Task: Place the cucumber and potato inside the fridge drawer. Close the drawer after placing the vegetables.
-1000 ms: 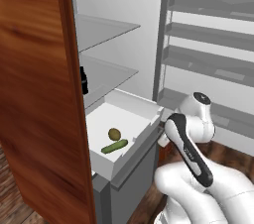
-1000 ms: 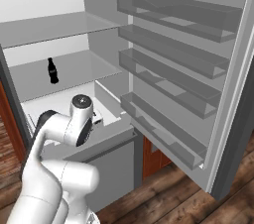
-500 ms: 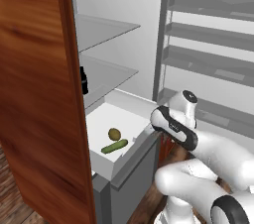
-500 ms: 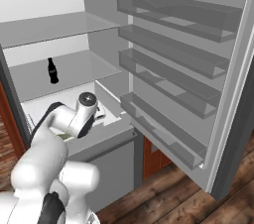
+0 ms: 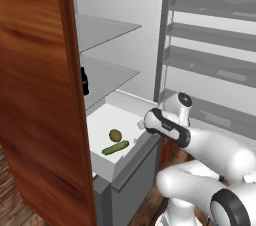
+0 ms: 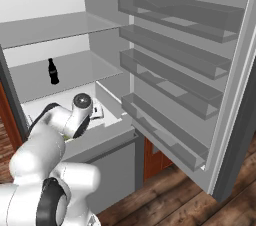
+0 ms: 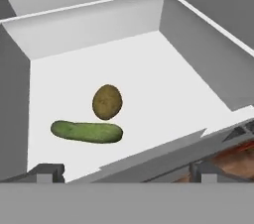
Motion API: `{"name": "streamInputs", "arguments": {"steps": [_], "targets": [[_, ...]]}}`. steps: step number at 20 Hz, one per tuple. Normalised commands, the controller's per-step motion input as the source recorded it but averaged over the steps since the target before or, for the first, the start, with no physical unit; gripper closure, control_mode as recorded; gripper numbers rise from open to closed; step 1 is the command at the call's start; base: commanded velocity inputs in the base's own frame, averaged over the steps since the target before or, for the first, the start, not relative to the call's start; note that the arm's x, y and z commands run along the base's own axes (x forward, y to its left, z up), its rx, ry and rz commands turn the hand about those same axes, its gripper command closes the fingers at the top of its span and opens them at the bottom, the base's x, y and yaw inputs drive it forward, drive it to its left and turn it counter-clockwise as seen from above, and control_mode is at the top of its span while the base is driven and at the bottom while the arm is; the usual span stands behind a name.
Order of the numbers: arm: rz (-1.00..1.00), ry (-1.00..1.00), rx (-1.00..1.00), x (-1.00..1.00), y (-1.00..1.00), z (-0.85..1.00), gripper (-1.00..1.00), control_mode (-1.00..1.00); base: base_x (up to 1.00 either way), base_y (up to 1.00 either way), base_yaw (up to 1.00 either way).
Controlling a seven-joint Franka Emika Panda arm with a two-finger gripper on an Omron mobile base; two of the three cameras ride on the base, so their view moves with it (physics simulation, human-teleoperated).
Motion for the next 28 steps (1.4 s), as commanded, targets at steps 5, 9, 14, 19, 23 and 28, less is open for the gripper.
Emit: {"name": "streamInputs", "arguments": {"steps": [5, 9, 14, 19, 23, 28], "targets": [[-0.36, 0.01, 0.03, -0.55, -0.14, 0.03, -1.00, -1.00, 0.00, 0.00, 0.00], [-0.32, 0.00, 0.11, -0.56, -0.27, -0.89, -1.00, -1.00, 0.00, 0.00, 0.00], [-0.28, 0.00, 0.19, -0.44, -0.23, -0.89, -1.00, -1.00, 0.00, 0.00, 0.00], [-0.19, -0.03, 0.22, -0.12, -0.03, -0.82, -1.00, -1.00, 0.00, 0.00, 0.00], [-0.13, -0.13, 0.22, 0.01, 0.00, -0.88, -1.00, -1.00, 0.00, 0.00, 0.00], [-0.13, -0.17, 0.21, 0.10, 0.03, -0.91, -1.00, -1.00, 0.00, 0.00, 0.00]]}}
